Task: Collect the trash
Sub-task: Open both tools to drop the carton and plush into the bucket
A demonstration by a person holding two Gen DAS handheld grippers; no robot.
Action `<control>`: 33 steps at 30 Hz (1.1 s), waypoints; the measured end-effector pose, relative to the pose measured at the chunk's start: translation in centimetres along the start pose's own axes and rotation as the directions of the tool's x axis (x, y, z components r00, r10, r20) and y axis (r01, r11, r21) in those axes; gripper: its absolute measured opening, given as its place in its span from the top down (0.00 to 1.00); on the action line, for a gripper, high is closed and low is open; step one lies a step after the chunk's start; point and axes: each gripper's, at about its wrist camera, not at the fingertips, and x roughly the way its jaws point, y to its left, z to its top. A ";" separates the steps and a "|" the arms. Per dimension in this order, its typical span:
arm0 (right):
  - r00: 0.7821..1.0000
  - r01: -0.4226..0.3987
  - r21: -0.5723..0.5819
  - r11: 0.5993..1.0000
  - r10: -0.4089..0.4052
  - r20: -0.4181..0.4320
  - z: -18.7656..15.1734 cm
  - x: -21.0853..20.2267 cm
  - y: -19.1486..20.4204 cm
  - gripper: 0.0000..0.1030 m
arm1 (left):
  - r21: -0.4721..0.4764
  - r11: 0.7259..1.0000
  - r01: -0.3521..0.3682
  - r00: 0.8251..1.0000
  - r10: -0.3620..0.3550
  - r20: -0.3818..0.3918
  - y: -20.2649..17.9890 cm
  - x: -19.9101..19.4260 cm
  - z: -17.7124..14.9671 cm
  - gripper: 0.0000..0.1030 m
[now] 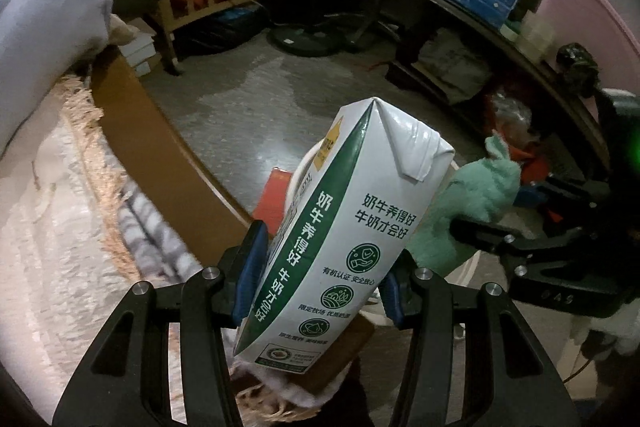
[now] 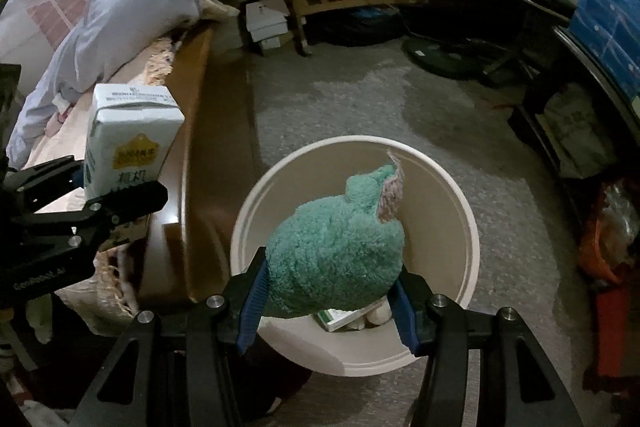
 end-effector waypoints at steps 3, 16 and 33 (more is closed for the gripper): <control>1.000 0.002 0.007 1.000 -0.002 -0.005 -0.3 0.3 -0.3 0.48 | 0.002 1.000 0.011 1.000 -0.011 -0.005 -0.5 0.5 0.2 0.52; 1.000 0.016 0.053 0.998 -0.014 -0.023 -1.3 2.1 -2.1 0.48 | -0.001 1.000 0.009 1.000 -0.009 -0.013 -1.6 2.2 0.7 0.52; 0.999 0.035 0.130 0.991 -0.034 -0.012 -2.4 3.0 -2.8 0.32 | 0.010 1.000 0.011 0.999 -0.012 0.032 -1.7 1.8 0.4 0.51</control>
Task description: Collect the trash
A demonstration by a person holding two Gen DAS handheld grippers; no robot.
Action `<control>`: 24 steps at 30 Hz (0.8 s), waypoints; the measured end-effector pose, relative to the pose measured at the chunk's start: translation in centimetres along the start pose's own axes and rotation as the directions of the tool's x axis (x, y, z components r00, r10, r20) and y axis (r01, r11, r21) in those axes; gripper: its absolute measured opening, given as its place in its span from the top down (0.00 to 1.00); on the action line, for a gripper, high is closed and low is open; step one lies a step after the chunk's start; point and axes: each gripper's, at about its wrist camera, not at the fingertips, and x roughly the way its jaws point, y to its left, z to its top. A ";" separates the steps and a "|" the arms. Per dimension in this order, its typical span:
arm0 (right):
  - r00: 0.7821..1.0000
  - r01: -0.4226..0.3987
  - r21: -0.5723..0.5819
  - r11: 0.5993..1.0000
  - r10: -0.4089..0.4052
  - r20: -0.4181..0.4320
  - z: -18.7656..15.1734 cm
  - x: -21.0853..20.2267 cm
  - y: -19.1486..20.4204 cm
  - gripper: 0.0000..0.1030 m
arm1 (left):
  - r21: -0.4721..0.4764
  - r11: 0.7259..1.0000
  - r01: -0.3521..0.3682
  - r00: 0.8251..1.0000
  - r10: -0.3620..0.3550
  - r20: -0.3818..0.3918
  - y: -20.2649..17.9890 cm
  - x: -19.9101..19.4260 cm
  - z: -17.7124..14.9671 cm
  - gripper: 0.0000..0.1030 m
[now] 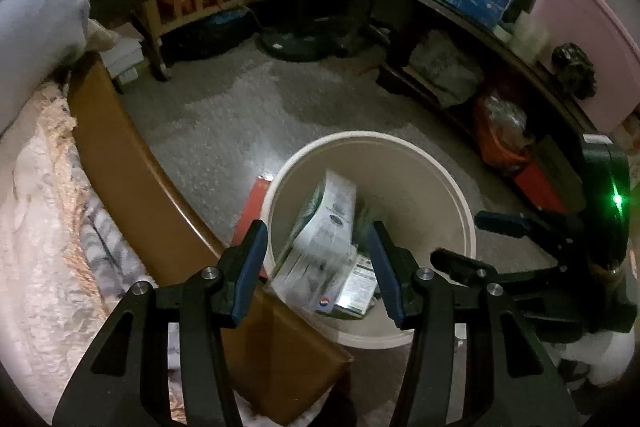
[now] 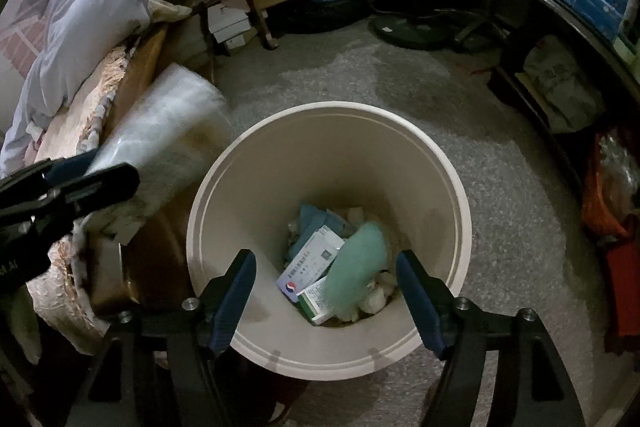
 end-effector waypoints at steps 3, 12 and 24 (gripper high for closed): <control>1.000 -0.002 0.003 1.000 0.002 0.014 -0.6 -0.5 0.3 0.32 | -0.007 1.000 0.002 1.000 -0.002 0.015 0.1 -0.7 -0.1 0.51; 0.996 -0.003 0.023 1.000 0.001 0.092 -2.2 -3.2 1.4 0.32 | 0.005 0.999 -0.038 0.995 0.038 0.088 0.4 -3.7 -0.8 0.50; 0.967 0.026 0.057 0.998 -0.039 0.253 -3.5 -7.7 4.8 0.32 | -0.035 0.993 -0.112 0.972 0.117 0.202 1.4 -8.7 -2.3 0.51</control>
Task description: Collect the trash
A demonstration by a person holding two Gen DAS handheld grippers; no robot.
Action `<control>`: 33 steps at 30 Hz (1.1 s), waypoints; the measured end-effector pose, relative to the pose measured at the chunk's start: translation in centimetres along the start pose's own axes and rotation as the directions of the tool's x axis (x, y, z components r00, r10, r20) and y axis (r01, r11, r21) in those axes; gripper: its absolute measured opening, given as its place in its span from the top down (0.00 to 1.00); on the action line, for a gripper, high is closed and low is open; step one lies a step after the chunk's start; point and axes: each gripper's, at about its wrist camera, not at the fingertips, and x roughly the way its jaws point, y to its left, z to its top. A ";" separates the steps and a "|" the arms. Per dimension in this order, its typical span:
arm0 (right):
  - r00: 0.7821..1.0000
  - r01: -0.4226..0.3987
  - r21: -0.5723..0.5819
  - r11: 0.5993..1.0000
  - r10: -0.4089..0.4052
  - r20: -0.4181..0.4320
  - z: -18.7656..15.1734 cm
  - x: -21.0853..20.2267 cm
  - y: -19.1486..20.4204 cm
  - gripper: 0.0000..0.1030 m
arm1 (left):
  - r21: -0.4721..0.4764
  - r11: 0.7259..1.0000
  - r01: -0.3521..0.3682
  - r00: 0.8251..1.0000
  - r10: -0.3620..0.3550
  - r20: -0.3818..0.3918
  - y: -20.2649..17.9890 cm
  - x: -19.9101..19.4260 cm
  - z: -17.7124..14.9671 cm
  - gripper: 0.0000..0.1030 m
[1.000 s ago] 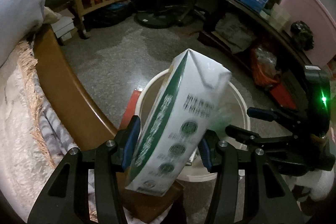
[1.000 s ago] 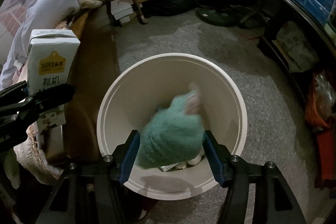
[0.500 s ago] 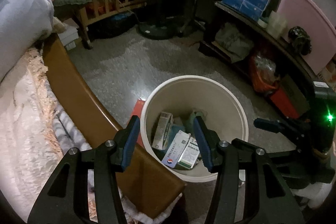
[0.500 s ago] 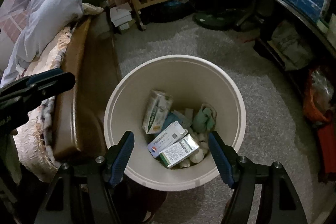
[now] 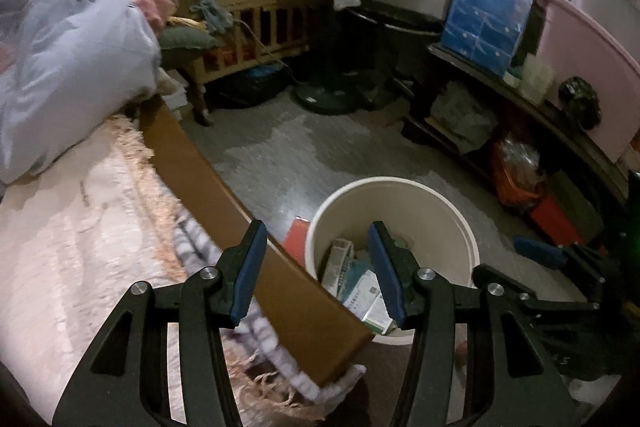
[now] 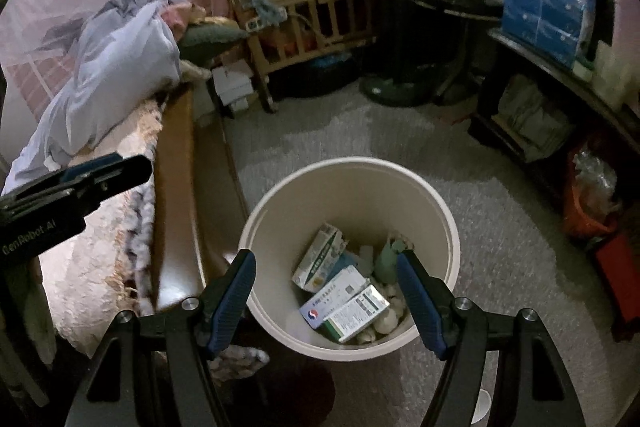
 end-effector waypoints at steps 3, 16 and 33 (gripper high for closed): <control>0.999 0.003 0.022 1.000 -0.004 0.041 -0.1 -1.3 0.6 0.32 | -0.015 1.000 -0.004 1.000 0.004 0.020 0.5 -1.2 -0.3 0.51; 0.971 0.117 -0.003 0.993 -0.113 0.209 -0.3 -5.7 4.1 0.32 | -0.043 0.998 -0.052 0.992 0.056 0.116 1.9 -6.3 -1.4 0.50; 0.959 0.110 -0.003 0.994 -0.106 0.262 -0.5 -7.4 5.8 0.31 | -0.051 0.995 -0.083 0.981 0.091 0.170 2.4 -8.4 -2.2 0.50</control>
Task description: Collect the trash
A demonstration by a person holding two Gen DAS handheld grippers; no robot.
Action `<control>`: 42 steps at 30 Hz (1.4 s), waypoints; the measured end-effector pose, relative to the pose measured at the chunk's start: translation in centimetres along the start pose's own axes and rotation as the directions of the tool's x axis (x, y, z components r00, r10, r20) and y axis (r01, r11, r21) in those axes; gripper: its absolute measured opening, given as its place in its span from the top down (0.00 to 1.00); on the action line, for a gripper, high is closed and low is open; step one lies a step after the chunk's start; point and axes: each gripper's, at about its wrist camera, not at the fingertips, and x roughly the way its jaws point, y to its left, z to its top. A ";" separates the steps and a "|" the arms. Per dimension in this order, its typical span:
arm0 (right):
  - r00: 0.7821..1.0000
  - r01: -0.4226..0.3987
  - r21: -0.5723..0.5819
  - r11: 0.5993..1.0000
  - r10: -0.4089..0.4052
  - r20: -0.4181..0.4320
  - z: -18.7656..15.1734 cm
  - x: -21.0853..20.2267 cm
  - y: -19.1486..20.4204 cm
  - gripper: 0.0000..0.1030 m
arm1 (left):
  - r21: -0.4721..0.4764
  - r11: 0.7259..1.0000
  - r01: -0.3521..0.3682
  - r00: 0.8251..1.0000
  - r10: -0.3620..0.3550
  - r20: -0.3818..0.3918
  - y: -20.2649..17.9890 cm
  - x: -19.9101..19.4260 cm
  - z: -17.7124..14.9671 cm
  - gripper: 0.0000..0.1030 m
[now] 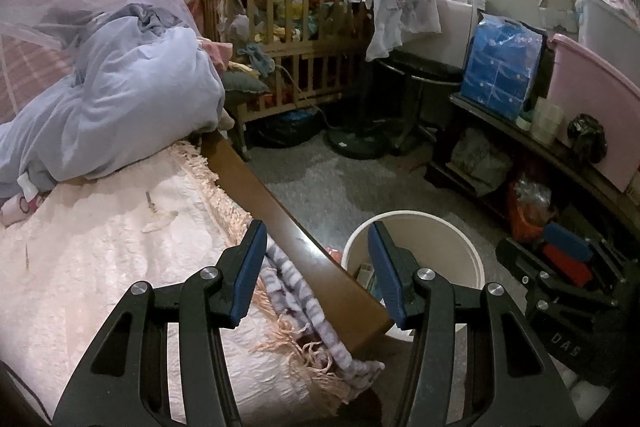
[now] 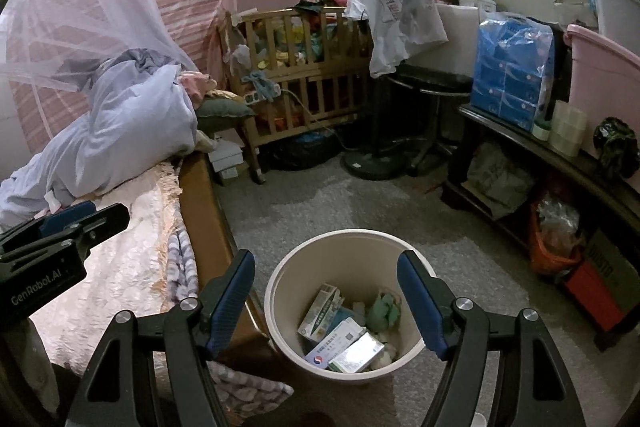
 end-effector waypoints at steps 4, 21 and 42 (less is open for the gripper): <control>1.000 -0.002 -0.010 1.000 0.002 0.000 0.0 0.0 0.3 0.31 | 0.009 1.000 -0.001 1.000 0.000 0.011 0.0 -0.1 -0.3 0.50; 1.000 -0.005 -0.024 1.000 0.004 -0.023 0.1 0.6 0.6 0.28 | 0.009 1.000 0.020 1.000 -0.020 0.011 0.0 0.0 -0.7 0.50; 0.999 -0.012 -0.033 0.999 0.011 -0.043 0.0 1.1 0.6 0.27 | 0.004 1.000 0.021 1.000 -0.021 0.009 -0.1 0.0 -0.9 0.50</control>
